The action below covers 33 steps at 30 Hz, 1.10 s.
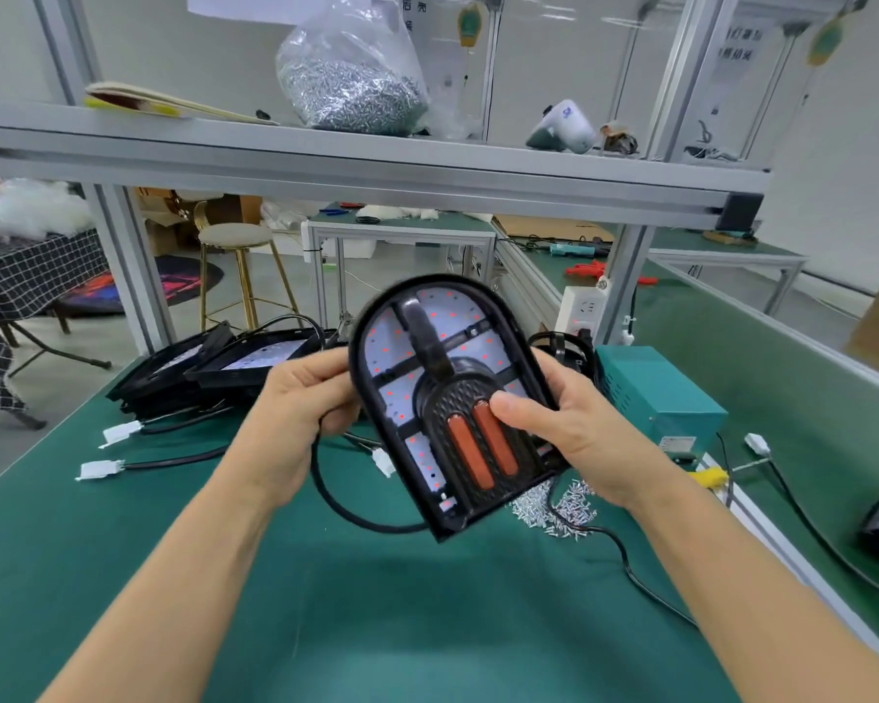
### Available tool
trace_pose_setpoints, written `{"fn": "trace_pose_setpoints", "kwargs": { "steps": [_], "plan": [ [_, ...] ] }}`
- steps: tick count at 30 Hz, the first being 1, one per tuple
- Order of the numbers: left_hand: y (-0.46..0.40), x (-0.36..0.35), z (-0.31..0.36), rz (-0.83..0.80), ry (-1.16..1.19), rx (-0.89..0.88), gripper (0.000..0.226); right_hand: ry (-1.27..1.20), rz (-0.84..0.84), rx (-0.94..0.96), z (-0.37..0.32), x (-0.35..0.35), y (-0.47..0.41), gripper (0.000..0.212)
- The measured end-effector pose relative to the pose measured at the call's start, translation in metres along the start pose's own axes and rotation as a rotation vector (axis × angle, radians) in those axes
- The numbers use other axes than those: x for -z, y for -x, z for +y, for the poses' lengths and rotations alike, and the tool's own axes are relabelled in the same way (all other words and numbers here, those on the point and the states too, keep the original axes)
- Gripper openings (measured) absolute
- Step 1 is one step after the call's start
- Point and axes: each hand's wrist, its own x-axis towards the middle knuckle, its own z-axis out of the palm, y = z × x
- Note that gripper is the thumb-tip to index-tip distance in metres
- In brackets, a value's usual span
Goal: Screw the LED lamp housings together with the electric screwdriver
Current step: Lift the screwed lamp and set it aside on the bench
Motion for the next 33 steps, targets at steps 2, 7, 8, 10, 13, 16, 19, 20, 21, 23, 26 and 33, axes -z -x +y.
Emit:
{"fn": "trace_pose_setpoints", "kwargs": {
  "steps": [2,7,8,10,13,16,19,20,21,23,26,33],
  "plan": [
    [-0.007,0.002,0.0,-0.001,0.037,0.032,0.019,-0.013,0.027,0.015,0.002,-0.001,-0.001,0.029],
    [-0.006,0.004,-0.009,-0.059,0.124,0.124,0.035,-0.157,0.195,0.008,0.007,-0.005,-0.001,0.027],
    [-0.003,0.005,-0.013,-0.063,0.15,0.162,0.04,-0.195,0.227,-0.016,0.007,-0.004,0.0,0.026],
    [0.004,0.004,-0.026,-0.067,0.201,0.232,0.046,-0.298,0.283,-0.076,0.006,-0.002,0.003,0.029],
    [0.013,-0.007,-0.041,-0.12,0.279,0.288,0.056,-0.397,0.361,-0.126,0.002,0.0,0.011,0.042],
    [0.014,-0.028,-0.044,-0.182,0.383,0.281,0.08,-0.437,0.449,-0.116,0.0,0.004,0.019,0.041],
    [0.008,-0.056,-0.038,-0.209,0.427,0.223,0.092,-0.465,0.557,-0.103,-0.004,0.014,0.026,0.028],
    [0.006,-0.067,-0.036,-0.201,0.415,0.21,0.094,-0.473,0.591,-0.104,-0.005,0.018,0.029,0.025],
    [0.004,-0.077,-0.034,-0.183,0.393,0.205,0.095,-0.476,0.622,-0.106,-0.005,0.022,0.031,0.022],
    [-0.001,-0.098,-0.034,-0.149,0.345,0.211,0.09,-0.462,0.683,-0.109,-0.006,0.031,0.037,0.019],
    [-0.01,-0.13,-0.037,-0.147,0.323,0.248,0.063,-0.436,0.799,-0.12,-0.006,0.045,0.047,0.025],
    [-0.032,-0.214,-0.049,-0.261,0.309,0.371,0.049,-0.339,1.031,-0.167,-0.013,0.104,0.088,0.028]
  ]
}}
